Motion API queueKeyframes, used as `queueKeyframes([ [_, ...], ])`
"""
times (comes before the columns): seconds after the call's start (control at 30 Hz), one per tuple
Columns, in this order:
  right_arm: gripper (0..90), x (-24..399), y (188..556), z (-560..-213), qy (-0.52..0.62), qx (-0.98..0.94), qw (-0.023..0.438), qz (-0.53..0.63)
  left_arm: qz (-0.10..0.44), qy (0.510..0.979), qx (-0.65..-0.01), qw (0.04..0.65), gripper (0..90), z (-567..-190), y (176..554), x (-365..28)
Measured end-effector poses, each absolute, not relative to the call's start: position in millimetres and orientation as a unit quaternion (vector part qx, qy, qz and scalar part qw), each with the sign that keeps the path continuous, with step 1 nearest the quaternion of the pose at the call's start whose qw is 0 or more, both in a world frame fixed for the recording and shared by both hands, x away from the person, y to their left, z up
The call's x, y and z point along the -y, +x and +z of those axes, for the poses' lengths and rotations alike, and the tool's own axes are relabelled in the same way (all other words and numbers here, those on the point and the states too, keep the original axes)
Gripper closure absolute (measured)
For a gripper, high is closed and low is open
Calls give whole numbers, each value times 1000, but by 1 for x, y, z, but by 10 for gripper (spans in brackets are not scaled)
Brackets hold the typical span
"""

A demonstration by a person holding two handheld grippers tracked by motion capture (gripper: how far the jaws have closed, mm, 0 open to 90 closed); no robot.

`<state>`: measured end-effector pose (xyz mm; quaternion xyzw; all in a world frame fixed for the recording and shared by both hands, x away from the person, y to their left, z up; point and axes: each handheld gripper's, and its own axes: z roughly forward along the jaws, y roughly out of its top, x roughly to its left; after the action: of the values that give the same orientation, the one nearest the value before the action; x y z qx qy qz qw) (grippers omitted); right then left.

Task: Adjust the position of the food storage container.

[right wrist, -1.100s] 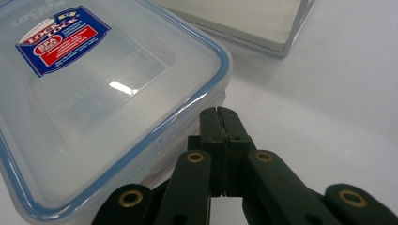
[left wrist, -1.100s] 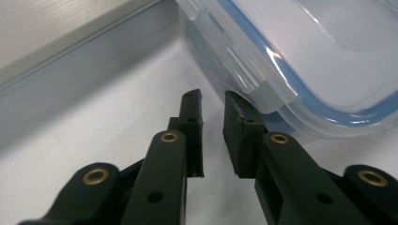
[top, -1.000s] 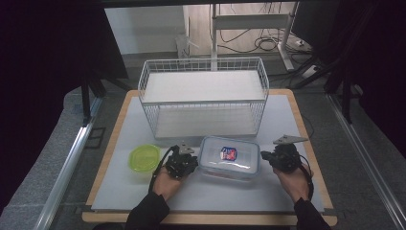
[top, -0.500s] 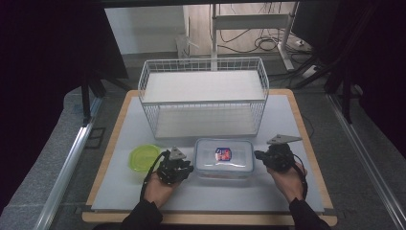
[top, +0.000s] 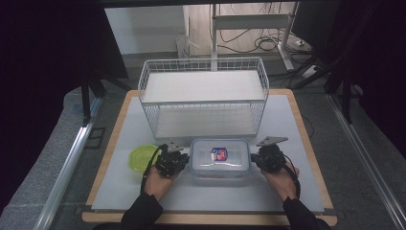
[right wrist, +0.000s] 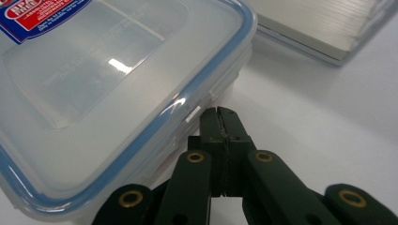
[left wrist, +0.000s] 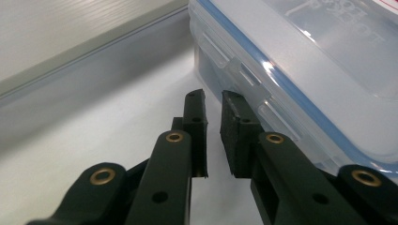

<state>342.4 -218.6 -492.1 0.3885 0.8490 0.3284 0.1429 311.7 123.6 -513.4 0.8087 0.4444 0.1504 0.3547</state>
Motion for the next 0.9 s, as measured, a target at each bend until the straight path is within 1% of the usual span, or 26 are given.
queueKeyframes([
  [0.17, 900, 211, 337, -493, 375, -856, 142, 326, 150, 809, -449, 349, 843, -513, 303, -127],
  [0.23, 900, 211, 336, -493, 376, -857, 140, 325, 150, 810, -447, 348, 833, -512, 302, -128],
  [0.33, 900, 213, 336, -492, 373, -857, 134, 329, 149, 812, -446, 346, 731, -511, 301, -132],
  [0.4, 896, 220, 331, -488, 369, -853, 140, 342, 157, 809, -446, 349, 657, -508, 296, -137],
  [0.43, 860, 224, 328, -486, 367, -851, 147, 345, 165, 806, -444, 355, 619, -505, 290, -142],
  [0.47, 860, 224, 328, -486, 367, -851, 147, 345, 165, 806, -444, 355, 587, -505, 290, -142],
  [0.5, 789, 233, 324, -483, 367, -846, 156, 354, 178, 806, -427, 369, 551, -502, 283, -146],
  [0.53, 789, 233, 324, -483, 367, -846, 156, 354, 178, 806, -427, 369, 519, -502, 283, -146],
  [0.57, 721, 241, 320, -479, 365, -840, 157, 369, 192, 810, -406, 376, 491, -500, 276, -147],
  [0.6, 721, 241, 320, -479, 365, -840, 157, 369, 192, 810, -406, 376, 455, -500, 276, -147],
  [0.63, 682, 244, 318, -478, 363, -839, 155, 376, 201, 814, -395, 376, 455, -500, 272, -147],
  [0.67, 596, 247, 314, -477, 357, -838, 152, 384, 216, 818, -379, 375, 392, -502, 265, -148],
  [0.7, 554, 248, 311, -478, 355, -838, 151, 386, 216, 818, -379, 375, 362, -502, 265, -148],
  [0.73, 554, 248, 311, -478, 355, -838, 151, 386, 220, 818, -374, 378, 362, -503, 262, -149],
  [0.8, 456, 250, 307, -481, 353, -840, 145, 387, 214, 813, -376, 389, 312, -506, 258, -154],
  [0.83, 384, 254, 305, -485, 356, -839, 142, 386, 202, 807, -385, 399, 283, -508, 257, -160],
  [0.87, 384, 254, 305, -485, 356, -839, 142, 386, 202, 807, -385, 399, 262, -508, 257, -160],
  [0.9, 339, 257, 305, -486, 358, -837, 138, 390, 194, 800, -395, 407, 235, -508, 258, -163],
])
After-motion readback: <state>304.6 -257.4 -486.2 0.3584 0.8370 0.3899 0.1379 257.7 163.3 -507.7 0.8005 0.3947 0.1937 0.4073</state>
